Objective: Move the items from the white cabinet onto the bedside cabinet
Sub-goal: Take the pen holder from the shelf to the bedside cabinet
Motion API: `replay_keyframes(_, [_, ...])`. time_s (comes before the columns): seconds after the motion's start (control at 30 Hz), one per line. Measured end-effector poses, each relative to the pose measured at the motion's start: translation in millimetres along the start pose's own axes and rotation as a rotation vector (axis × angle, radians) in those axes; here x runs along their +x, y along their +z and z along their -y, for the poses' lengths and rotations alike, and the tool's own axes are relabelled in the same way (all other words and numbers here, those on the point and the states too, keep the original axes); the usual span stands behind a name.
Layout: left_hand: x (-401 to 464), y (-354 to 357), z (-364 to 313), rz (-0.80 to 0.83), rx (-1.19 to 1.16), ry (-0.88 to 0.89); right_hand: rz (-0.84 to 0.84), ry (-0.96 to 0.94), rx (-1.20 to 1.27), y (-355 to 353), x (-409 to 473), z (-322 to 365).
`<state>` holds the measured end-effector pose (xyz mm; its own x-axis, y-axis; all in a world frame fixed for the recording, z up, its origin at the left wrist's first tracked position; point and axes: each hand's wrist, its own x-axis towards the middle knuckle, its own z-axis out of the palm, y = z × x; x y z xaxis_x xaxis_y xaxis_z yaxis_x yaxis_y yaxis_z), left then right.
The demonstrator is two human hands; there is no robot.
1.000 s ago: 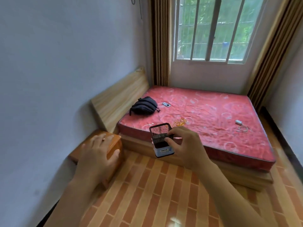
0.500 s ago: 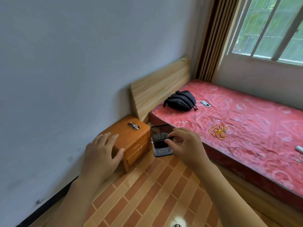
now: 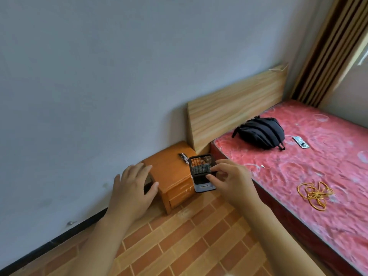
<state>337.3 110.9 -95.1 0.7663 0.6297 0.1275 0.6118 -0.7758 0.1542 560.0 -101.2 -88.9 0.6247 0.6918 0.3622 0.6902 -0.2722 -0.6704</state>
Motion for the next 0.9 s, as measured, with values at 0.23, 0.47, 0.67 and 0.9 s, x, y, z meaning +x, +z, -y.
replay_keyframes(0.23, [33.8,17.3,3.2,0.023,0.010,-0.080,0.097,-0.016,0.055,32.6,58.7,-39.4])
replay_keyframes(0.47, [84.4,38.5,42.7,0.035,-0.016,-0.152,0.188,-0.027,0.065,90.4,126.0,-51.6])
replay_keyframes(0.67, [154.3,56.8,110.0,0.036,-0.027,-0.181,0.218,-0.031,0.044,164.4,204.6,-50.0])
replay_keyframes(0.9, [247.7,76.5,190.4,0.103,-0.025,-0.181,0.278,-0.018,-0.018,245.7,299.5,-45.9])
